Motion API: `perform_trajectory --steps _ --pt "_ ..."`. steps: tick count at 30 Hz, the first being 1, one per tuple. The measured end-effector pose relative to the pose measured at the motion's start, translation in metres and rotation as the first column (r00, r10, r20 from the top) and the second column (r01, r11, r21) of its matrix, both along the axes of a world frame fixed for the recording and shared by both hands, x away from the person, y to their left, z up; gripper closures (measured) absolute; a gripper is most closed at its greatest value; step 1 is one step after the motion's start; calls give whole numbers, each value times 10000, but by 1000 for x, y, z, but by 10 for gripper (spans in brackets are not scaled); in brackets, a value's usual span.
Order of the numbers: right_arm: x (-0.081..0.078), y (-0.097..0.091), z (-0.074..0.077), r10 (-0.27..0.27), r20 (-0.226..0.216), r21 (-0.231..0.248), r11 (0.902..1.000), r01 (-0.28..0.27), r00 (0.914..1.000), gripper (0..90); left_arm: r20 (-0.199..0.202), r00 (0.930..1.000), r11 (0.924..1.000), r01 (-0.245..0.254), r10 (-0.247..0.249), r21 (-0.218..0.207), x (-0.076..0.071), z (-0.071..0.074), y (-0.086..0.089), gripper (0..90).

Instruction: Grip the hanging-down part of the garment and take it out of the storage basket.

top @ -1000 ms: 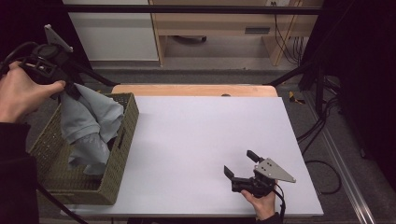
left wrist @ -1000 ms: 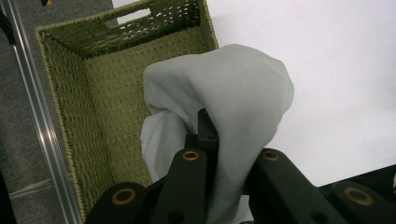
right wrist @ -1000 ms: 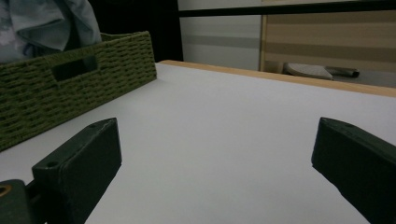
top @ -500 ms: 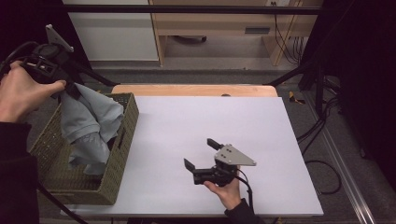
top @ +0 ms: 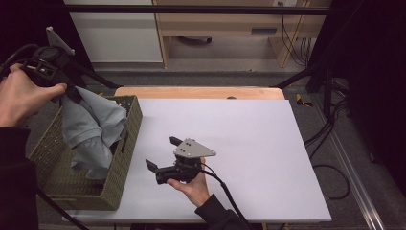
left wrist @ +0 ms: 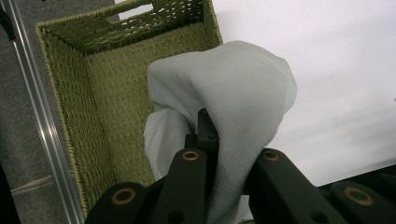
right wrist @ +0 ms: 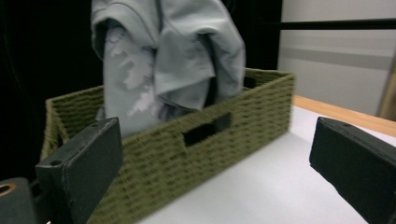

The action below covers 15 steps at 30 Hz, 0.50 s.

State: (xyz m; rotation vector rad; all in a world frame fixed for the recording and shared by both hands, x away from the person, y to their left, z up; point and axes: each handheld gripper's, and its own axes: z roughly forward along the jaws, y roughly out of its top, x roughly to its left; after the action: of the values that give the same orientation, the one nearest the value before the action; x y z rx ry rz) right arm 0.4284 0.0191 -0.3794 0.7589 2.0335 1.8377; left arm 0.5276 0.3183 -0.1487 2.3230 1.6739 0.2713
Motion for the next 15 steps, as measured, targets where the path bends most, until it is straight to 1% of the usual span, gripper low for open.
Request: perform_trajectory --steps 3,4,8,9,10,11,14,15 --pt "4 20 2 391 -168 80 9992 -390 9991 32 22 10000 10000 8 -8 -25 -1 1 1 856" --pt "5 24 2 470 -214 34 9989 -470 9987 34 42 10000 10000 -6 7 -31 -1 2 1 856" --pt "10 48 3 780 -341 103 9969 -777 9964 39 27 10000 10000 -24 24 2 -2 2 2 856" --pt "11 54 3 829 -324 121 9965 -825 9960 41 45 10000 10000 5 -5 9 -2 3 2 856" --pt "13 65 4 963 -306 70 9953 -962 9949 42 57 10000 10000 14 -14 -6 -2 3 2 855" --pt "13 65 4 963 -306 70 9953 -962 9949 42 57 10000 10000 38 -38 -3 -2 3 2 855" --pt "14 82 5 1079 -442 82 9942 -1076 9932 45 47 10000 10000 25 -25 -6 -1 2 2 855" --pt "15 88 5 1204 -353 26 9927 -1204 9921 45 45 10000 10000 29 -29 -24 -1 1 2 856"
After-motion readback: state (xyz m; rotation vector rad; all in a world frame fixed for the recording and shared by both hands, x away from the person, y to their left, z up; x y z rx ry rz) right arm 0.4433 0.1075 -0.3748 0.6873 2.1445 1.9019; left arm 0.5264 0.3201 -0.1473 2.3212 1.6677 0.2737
